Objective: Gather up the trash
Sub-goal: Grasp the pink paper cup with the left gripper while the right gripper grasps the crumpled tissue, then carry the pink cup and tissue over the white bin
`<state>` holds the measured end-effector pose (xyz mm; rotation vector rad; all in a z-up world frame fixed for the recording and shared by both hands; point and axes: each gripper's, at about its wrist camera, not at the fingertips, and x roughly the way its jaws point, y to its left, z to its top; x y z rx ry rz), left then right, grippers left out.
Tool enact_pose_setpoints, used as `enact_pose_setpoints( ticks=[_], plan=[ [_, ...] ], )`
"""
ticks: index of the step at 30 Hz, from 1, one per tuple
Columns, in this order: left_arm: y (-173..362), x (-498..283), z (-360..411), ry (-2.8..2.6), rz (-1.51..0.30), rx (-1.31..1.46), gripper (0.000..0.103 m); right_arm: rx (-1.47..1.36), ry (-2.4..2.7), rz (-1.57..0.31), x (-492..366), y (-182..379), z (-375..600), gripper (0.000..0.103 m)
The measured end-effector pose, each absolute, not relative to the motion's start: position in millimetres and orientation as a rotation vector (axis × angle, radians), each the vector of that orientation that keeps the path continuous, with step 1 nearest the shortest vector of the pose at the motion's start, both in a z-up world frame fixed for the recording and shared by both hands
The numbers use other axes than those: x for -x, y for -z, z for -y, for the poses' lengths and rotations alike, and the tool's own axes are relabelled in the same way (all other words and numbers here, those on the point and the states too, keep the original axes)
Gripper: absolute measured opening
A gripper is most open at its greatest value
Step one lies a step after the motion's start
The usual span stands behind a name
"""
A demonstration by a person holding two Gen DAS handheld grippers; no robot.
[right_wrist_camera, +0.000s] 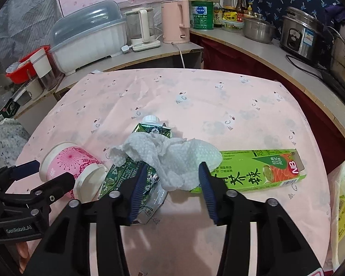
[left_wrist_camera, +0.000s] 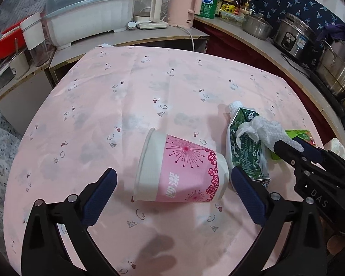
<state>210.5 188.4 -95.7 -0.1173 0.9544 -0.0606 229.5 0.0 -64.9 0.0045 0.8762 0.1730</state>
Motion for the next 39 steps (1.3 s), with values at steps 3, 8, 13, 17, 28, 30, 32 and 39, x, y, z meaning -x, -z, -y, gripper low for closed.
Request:
enact_pose_setpoints(
  ticks=[3,8,13,17,28,30,32,39],
  plan=[
    [100.6,-212.9,-183.4,0.077,-0.962,0.105,0.095,-0.011,-0.182,-0.896,-231.3,69.2,-0.5,0.007],
    [109.8,-220.0,-177.6,0.077,-0.986,0.065,0.095,-0.029,-0.189,-0.888,-227.9,66.6,0.1,0.005],
    [110.6,-220.9,-179.2,0.086,-1.008,0.078,0.081,-0.049,-0.182,-0.856,-222.7,53.3,4.3,0.004],
    [100.0,-214.3,-181.8,0.084,-0.982,0.097,0.081,-0.068,-0.17,-0.819,-217.5,37.4,11.4,0.004],
    [52.7,-195.4,-162.9,0.122,-0.898,0.116,0.081,-0.114,-0.121,-0.723,-191.6,-4.0,42.7,0.004],
    [44.2,-191.4,-155.1,0.136,-0.883,0.113,0.081,-0.122,-0.11,-0.713,-186.3,-8.4,50.2,0.004],
    [36.0,-186.7,-144.5,0.152,-0.87,0.105,0.081,-0.133,-0.093,-0.7,-178.5,-13.5,60.3,0.004],
    [18.5,-173.2,-101.1,0.22,-0.846,0.064,0.081,-0.169,-0.026,-0.655,-149.3,-29.2,100.4,0.004]
  ],
)
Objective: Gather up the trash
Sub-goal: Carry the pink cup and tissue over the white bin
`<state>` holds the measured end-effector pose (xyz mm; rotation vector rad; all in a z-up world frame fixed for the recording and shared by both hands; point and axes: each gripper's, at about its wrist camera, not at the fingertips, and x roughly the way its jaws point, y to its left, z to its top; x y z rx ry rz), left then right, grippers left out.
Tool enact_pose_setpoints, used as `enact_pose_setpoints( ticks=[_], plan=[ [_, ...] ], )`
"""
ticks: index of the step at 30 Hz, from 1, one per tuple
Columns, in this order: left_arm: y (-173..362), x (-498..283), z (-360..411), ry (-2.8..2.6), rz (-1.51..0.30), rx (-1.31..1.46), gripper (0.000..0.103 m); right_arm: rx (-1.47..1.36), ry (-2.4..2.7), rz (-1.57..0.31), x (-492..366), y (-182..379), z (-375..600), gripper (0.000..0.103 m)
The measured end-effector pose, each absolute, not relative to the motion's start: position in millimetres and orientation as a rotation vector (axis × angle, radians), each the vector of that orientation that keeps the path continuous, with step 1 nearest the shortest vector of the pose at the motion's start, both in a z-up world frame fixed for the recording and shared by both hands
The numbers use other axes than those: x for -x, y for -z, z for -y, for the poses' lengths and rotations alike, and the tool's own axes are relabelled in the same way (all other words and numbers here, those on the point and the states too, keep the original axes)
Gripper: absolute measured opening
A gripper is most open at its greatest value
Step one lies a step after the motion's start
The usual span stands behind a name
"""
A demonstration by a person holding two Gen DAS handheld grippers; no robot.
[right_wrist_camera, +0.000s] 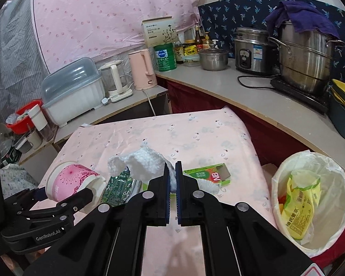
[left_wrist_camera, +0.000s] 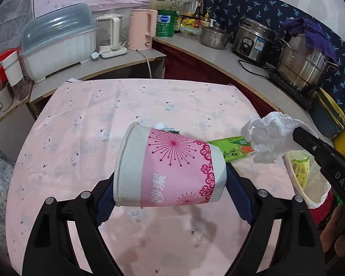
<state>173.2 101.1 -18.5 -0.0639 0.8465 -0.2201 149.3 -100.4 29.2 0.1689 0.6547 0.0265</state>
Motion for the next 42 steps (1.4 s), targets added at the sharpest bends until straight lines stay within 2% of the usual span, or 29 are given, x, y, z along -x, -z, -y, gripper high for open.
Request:
enact_pose_setpoints(
  ticks=[20,32,42],
  plan=[
    [-9.9,-133.3,76.4,0.521,-0.818,-0.073,0.081,-0.305,0.241,-0.561,-66.6,-46.8,258.7,0.004],
    [0.6,-125.3,176.3,0.66,-0.833,-0.159,0.081,-0.357,0.345,-0.552,-44.0,-34.4,329.4,0.004],
    [23.6,-132.0,227.1,0.726,-0.862,-0.216,0.081,-0.39,0.379,-0.558,-47.7,-22.3,361.8,0.004]
  ],
)
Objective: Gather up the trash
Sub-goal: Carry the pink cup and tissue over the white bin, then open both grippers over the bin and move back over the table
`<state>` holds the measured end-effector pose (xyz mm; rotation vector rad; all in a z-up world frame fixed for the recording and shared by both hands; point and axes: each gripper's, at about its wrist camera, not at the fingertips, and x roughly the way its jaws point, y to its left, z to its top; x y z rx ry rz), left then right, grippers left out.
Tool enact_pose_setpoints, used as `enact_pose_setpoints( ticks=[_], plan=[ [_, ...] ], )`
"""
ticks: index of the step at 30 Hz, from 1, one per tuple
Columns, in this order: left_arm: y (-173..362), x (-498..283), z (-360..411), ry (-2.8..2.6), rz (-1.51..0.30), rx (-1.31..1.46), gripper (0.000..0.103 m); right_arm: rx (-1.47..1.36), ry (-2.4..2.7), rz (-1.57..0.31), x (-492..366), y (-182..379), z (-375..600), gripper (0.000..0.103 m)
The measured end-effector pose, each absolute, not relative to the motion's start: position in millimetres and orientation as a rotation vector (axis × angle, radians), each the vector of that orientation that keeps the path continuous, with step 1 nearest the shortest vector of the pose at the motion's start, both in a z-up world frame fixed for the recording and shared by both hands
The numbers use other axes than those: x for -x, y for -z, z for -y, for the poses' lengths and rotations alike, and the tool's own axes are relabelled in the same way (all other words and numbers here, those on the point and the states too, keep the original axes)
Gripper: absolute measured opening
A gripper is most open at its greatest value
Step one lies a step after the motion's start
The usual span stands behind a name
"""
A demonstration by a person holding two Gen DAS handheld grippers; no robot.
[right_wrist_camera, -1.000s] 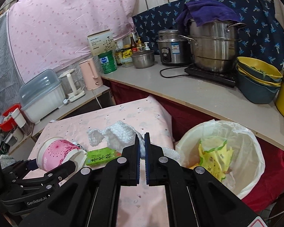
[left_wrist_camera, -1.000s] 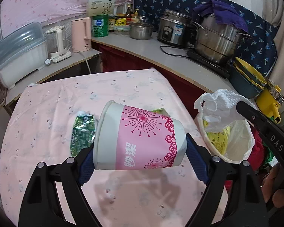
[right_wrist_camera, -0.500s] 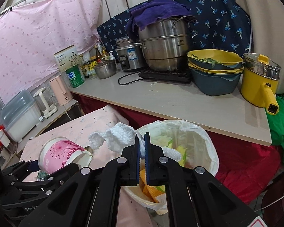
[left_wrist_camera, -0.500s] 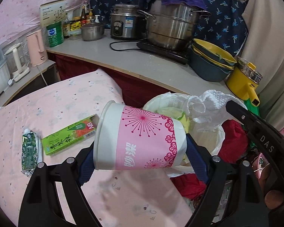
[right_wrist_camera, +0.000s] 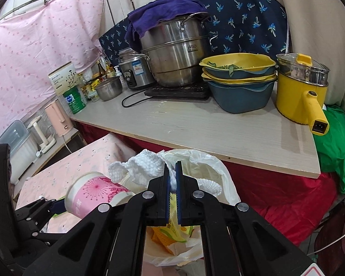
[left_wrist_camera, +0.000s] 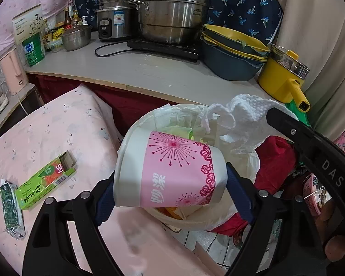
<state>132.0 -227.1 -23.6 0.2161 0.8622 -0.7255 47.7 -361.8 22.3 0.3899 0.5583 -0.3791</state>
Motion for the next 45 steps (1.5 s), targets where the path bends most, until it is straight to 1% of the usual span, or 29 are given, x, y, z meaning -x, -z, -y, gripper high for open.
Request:
enact_pose_setpoints(
  ticks=[2,4,11,12,14,15,16,29,34,39,45],
  plan=[
    [28.8,-135.6,233.5,0.734,-0.873,-0.221,0.081,-0.393,0.38,-0.562,-50.8,-20.5,364.5,0.004],
    [32.0,-138.6,236.6,0.738,-0.883,-0.222,0.089,-0.394,0.379,-0.566,-54.9,-18.9,366.6,0.004],
    [37.1,-147.9,232.9,0.703,-0.884,-0.207,0.09,-0.408,0.365,-0.574,-69.3,-14.5,370.1,0.009],
    [37.6,-149.6,230.7,0.696,-0.887,-0.202,0.091,-0.409,0.363,-0.575,-71.3,-14.3,369.9,0.011],
    [37.2,-153.1,224.7,0.681,-0.887,-0.187,0.091,-0.412,0.36,-0.575,-74.8,-14.1,369.2,0.021],
    [36.3,-154.5,221.5,0.672,-0.886,-0.178,0.091,-0.412,0.361,-0.569,-75.7,-14.5,368.5,0.032],
    [35.6,-155.8,218.6,0.665,-0.886,-0.172,0.091,-0.41,0.363,-0.563,-76.1,-15.7,367.3,0.038],
    [24.2,-167.6,161.5,0.548,-0.864,-0.113,0.091,-0.397,0.33,-0.548,-74.9,-28.7,344.8,0.039],
    [21.6,-171.4,129.8,0.495,-0.868,-0.082,0.091,-0.386,0.307,-0.545,-76.7,-33.3,324.4,0.046],
    [22.4,-175.5,92.7,0.429,-0.872,-0.059,0.091,-0.373,0.269,-0.554,-81.9,-34.8,299.3,0.049],
    [28.7,-180.9,41.0,0.341,-0.884,-0.031,0.091,-0.351,0.208,-0.579,-92.8,-32.2,262.6,0.049]
  ],
)
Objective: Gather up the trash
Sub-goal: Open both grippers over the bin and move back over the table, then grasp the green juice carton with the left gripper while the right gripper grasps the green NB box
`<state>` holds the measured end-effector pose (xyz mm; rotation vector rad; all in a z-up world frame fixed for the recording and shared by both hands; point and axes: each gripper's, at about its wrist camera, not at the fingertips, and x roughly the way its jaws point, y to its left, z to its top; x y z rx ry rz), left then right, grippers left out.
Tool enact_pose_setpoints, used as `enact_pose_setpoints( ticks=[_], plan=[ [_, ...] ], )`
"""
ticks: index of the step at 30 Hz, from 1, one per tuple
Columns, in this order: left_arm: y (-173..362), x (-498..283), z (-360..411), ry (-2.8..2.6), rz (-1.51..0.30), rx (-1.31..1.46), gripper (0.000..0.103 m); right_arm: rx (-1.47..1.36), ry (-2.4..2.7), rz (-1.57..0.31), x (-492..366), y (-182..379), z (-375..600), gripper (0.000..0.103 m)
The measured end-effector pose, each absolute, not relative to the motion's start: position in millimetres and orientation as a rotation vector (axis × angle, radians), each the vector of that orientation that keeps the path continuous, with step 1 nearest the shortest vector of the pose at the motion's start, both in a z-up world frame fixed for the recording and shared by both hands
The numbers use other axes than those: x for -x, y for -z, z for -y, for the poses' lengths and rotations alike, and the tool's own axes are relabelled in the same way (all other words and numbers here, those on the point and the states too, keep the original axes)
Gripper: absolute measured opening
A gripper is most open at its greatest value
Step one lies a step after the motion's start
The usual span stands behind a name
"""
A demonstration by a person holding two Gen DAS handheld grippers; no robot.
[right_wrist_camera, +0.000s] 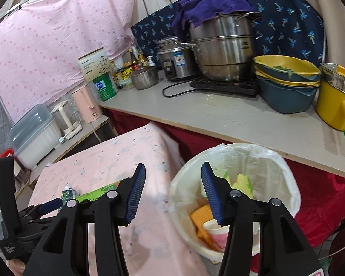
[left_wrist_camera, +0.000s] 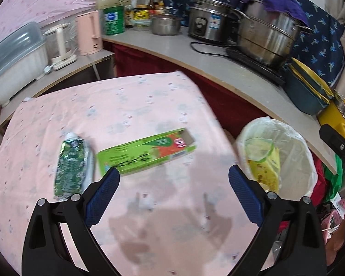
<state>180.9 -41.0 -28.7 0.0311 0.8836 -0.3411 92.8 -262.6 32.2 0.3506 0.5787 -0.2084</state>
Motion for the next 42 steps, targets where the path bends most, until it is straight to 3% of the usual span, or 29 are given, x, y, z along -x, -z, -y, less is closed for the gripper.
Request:
enact_pose_setpoints(
  ticks=[14,32,35,39,42],
  plan=[
    [60.2,-187.2,-44.2,0.173,-0.901,-0.049,0.092,-0.31,0.095,-0.675,-122.2,-6.5,190.0,0.05],
    [128.4,-231.5,-78.4,0.127,-1.046,-0.042,0.094,-0.313,0.025,-0.806,-181.1,41.3,148.2,0.05],
    [132.0,-236.9,-81.6,0.131,-1.049,-0.039,0.089,-0.311,0.008,-0.836,-189.6,52.6,138.9,0.055],
    [126.5,-243.5,-87.3,0.144,-1.034,-0.025,0.07,-0.313,-0.015,-0.871,-200.9,64.7,128.7,0.055],
    [124.1,-249.3,-95.0,0.139,-1.033,0.01,0.069,-0.333,-0.027,-0.89,-210.4,70.9,124.8,0.057]
  ],
)
